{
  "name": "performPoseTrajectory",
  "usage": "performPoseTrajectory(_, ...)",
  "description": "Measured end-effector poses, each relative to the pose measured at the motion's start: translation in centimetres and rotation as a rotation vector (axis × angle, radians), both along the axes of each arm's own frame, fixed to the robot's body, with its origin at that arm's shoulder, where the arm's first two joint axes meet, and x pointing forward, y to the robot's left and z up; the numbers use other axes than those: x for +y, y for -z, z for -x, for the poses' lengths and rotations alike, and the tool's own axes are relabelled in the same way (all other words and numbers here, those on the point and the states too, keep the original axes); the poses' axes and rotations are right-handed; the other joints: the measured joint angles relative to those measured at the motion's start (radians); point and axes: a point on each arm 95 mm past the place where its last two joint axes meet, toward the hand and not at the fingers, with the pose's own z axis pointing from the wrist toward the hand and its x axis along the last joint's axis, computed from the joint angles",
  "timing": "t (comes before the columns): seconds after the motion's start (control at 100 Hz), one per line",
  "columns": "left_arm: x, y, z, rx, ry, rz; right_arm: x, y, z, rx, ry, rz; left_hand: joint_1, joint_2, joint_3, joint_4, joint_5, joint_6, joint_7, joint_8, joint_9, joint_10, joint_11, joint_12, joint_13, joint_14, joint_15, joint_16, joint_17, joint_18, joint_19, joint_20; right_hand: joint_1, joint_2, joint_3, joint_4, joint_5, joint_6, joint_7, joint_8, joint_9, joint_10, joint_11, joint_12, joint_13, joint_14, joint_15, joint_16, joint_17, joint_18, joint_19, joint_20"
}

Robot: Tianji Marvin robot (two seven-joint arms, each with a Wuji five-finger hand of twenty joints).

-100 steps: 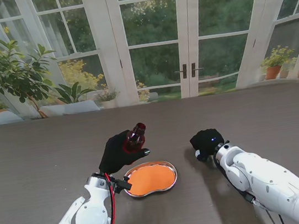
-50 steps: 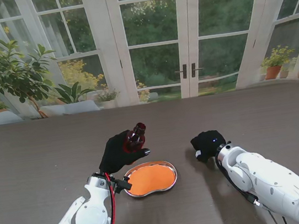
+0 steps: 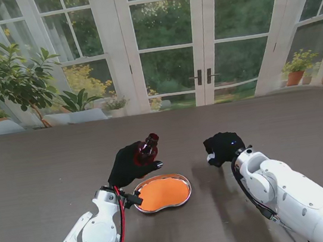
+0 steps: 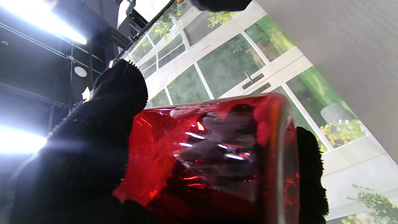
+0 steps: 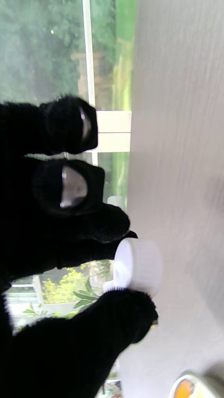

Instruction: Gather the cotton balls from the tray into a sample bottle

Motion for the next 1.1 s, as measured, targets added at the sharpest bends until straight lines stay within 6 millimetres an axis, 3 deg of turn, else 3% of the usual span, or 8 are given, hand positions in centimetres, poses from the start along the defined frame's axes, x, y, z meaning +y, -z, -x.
performPoseTrajectory(0.6,-0.3,1.0,-0.4,0.036,0.033,-0.044,4.0,-12.1,1.5,-0.092,0.001,-0.314,0.000,0.000,0.000,0.000,0.000,0.000,0.000,0.000,0.000,0.000,0.000,0.000,0.000,0.000,0.000,0.000,0.000,0.000,0.000,0.000,0.000,0.026,-0.022,0.001,-0.012,0.000,0.007,0.009,-0.012,0.000,0.000,0.000,0.000,0.000,-0.010,-0.002,-0.023,0.000,0.000,0.000)
performPoseTrajectory(0.82,-0.3,1.1,-0.4,0.040,0.043,-0.051,5.3,-14.4,1.4,-0.101,-0.029,-0.391,0.000,0.000,0.000,0.000,0.000,0.000,0.000,0.000,0.000,0.000,0.000,0.000,0.000,0.000,0.000,0.000,0.000,0.000,0.000,0.000,0.000,0.036,-0.032,0.001,-0.012,0.006,0.007,0.010,-0.013,0.001,0.000,0.000,0.000,0.000,-0.015,-0.002,-0.025,0.000,0.000,0.000)
performPoseTrajectory(1.1,-0.4,1.3,-0.4,0.047,0.056,-0.061,7.2,-15.3,2.2,-0.090,-0.121,-0.425,0.000,0.000,-0.001,0.000,0.000,0.000,0.000,0.000,0.000,0.000,0.000,0.000,0.000,0.000,0.000,0.000,0.000,0.000,0.000,0.000,0.000,0.037,-0.033,0.002,-0.012,0.007,0.007,0.021,-0.013,0.001,0.000,0.000,0.000,0.000,-0.018,-0.003,-0.029,0.000,0.000,0.000)
